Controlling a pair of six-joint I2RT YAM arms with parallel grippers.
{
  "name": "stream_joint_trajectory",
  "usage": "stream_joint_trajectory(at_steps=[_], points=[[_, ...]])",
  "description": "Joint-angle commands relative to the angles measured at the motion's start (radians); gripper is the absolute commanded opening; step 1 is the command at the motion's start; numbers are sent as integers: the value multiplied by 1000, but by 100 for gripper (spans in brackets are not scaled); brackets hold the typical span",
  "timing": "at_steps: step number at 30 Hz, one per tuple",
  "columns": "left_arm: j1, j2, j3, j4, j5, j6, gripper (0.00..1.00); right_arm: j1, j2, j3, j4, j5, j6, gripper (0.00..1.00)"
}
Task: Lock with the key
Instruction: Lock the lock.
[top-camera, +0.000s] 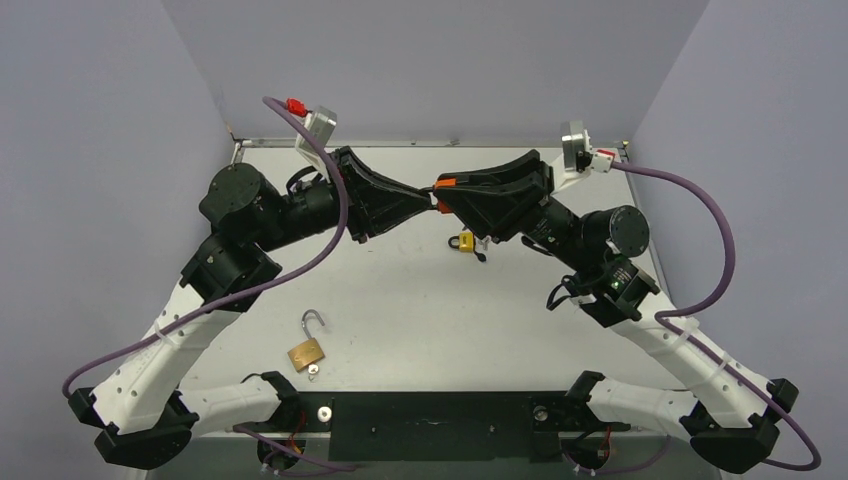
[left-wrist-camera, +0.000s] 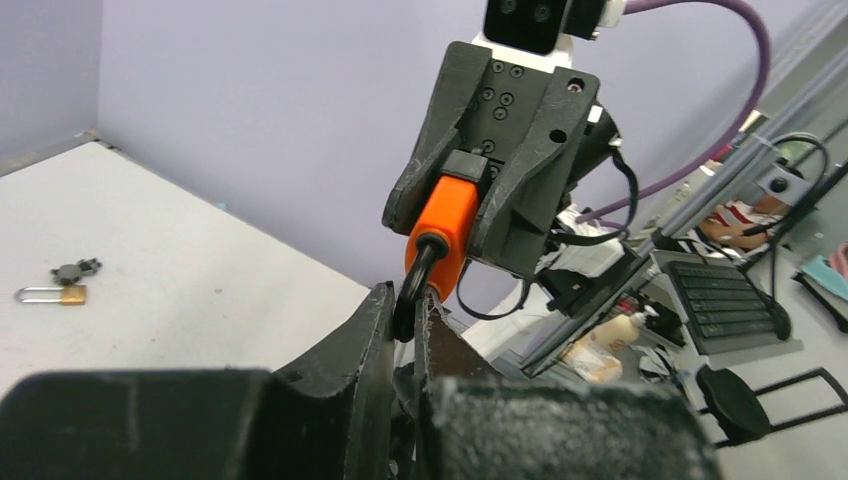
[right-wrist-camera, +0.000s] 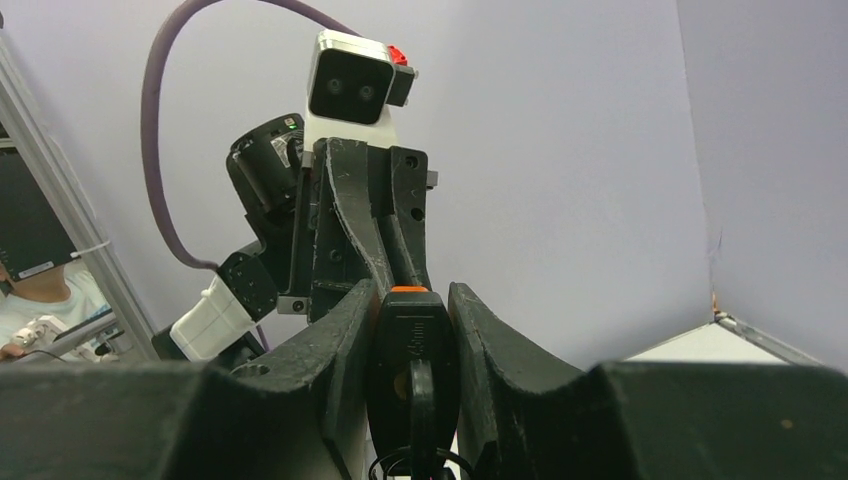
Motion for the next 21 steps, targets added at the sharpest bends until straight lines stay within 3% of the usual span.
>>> stream_joint_trajectory(at_steps=[1,3,6,10,14,21], points=[[-62,0,-9,62,-156,59,0,26,106,-53,-266,-139,-16,4],[-54,-20,-21,-63,-260,99,0,-3,86,-58,-266,-149,-13,21],[-28,-56,-66,-91,-298,117,0,-58,60,-76,-263,-171,-5,45],[1,-95,-105,-126,-263,150,0,-122,20,-119,-210,-227,32,64],[23,-119,-100,-191,-232,215,0,-163,-30,-153,-166,-289,50,73],[68,-143,-77,-265,-144,251,0,-259,-106,-216,-151,-377,57,77]])
